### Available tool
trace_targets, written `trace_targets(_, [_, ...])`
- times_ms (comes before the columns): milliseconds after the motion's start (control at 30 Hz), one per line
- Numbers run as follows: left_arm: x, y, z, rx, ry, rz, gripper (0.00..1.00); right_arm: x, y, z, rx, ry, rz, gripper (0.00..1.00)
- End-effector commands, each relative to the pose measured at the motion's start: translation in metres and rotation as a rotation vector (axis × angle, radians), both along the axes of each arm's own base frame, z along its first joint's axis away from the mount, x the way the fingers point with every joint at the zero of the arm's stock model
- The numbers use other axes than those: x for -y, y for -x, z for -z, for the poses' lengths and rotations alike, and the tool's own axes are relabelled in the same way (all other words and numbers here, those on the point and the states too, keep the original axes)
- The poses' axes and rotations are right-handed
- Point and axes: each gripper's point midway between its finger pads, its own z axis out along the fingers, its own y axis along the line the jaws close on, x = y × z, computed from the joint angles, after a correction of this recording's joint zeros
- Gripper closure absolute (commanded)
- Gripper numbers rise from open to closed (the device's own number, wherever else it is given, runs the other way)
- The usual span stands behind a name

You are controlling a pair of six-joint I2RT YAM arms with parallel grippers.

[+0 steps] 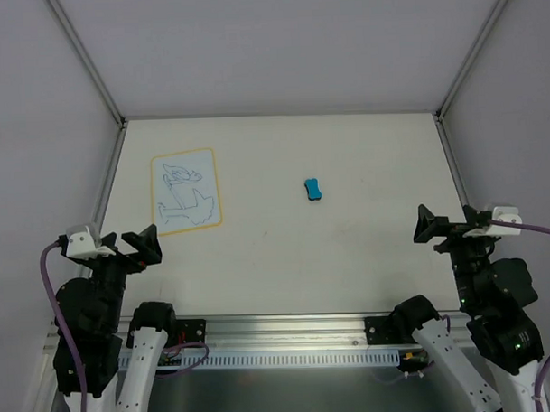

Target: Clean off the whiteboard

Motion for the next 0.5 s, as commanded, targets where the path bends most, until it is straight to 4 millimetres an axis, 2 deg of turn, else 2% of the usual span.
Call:
trace_targets(0, [-0.004,-0.004,0.004,-0.002,0.028,-0.03,0.01,-0.016,-0.006,-0.007,0.003,-0.008,-0.076,0.01])
trace_targets(100, [0.0,-0.014,0.017,-0.061,0.053,-0.024,0.01,-0.028,-0.014,-0.001,-0.036,-0.036,-0.112,0.01])
trace_targets(167, [0.007,-0.028,0.033,-0.142,0.071,0.003,0.01,-0.032,-0.019,0.003,-0.06,-0.061,-0.116,0.01])
trace_targets(233, [0.019,-0.044,0.053,-0.258,0.104,0.047,0.01,-0.048,-0.026,0.013,-0.105,-0.057,-0.175,0.01])
trace_targets(300, [0.03,-0.056,0.066,-0.338,0.152,0.078,0.01,-0.058,-0.03,0.022,-0.145,-0.063,-0.213,0.01])
trace_targets(333, [0.033,-0.068,0.081,-0.425,0.167,0.076,0.01,-0.06,-0.032,0.025,-0.156,-0.07,-0.214,0.01])
trace_targets(400, [0.046,-0.081,0.092,-0.5,0.216,0.118,0.01,-0.054,-0.037,0.035,-0.183,-0.112,-0.157,0.01])
trace_targets(433, [0.049,-0.091,0.107,-0.577,0.229,0.117,0.01,-0.052,-0.038,0.037,-0.185,-0.128,-0.14,0.01])
trace_targets(467, [0.052,-0.098,0.113,-0.607,0.251,0.117,0.01,-0.053,-0.039,0.044,-0.198,-0.125,-0.14,0.01])
